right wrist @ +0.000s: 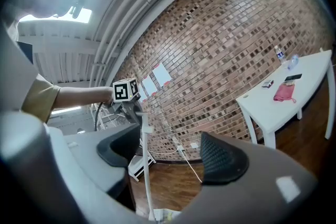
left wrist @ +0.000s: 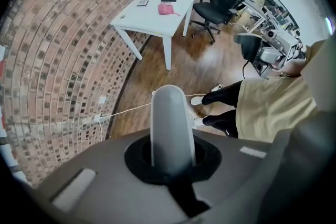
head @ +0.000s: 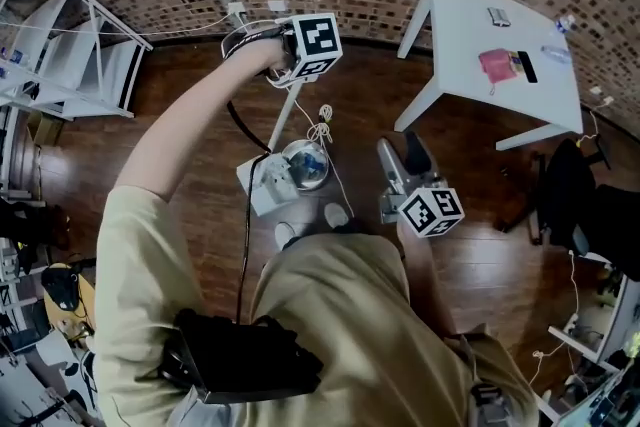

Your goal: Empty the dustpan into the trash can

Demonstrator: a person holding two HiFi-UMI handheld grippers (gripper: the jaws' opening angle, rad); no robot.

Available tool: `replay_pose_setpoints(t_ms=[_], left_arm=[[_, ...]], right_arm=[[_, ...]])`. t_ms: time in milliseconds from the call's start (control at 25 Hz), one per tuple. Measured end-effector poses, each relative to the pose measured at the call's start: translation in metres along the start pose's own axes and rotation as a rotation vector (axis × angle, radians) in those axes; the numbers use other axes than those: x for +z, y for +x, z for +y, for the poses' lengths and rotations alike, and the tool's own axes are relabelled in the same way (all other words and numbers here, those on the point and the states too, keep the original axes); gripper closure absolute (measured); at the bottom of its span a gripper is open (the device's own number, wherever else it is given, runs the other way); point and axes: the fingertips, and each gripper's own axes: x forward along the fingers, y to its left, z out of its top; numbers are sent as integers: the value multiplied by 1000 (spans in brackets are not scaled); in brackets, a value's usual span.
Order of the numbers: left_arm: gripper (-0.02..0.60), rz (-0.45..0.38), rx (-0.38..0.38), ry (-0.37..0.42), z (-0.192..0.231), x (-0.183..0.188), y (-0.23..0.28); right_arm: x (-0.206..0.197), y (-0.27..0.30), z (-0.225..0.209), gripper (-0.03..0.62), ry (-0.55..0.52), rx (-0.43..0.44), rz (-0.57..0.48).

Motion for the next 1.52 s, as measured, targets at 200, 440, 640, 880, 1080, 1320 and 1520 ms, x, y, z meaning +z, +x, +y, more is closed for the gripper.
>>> replay_pose_setpoints(t_ms=[200,440,640,880,1080,1320,1520], left_arm=[[581,31,11,-1,12,23,3],[581,48,24,7,15,36,6],[581,52,27,3,16,37,7],[581,31,38,8,10,24,2],[581,-1,48,1,-2,-8,-6],[580,-47,61,-1,-25,-52,-15],[581,-84,90,11,-47,-89,-26]], right_arm=[[7,-7,-18,249,-5,1,10],[13,-14,-37,249,-4,-4,7],[17,-15,-46,249,-1,4,15],[12,-4,-44,249,5,43,37],[8,13,-31,250,7,95,56],[-6,40,3,255,-3,166,92],[-14,64,39,255,-17,230,103]])
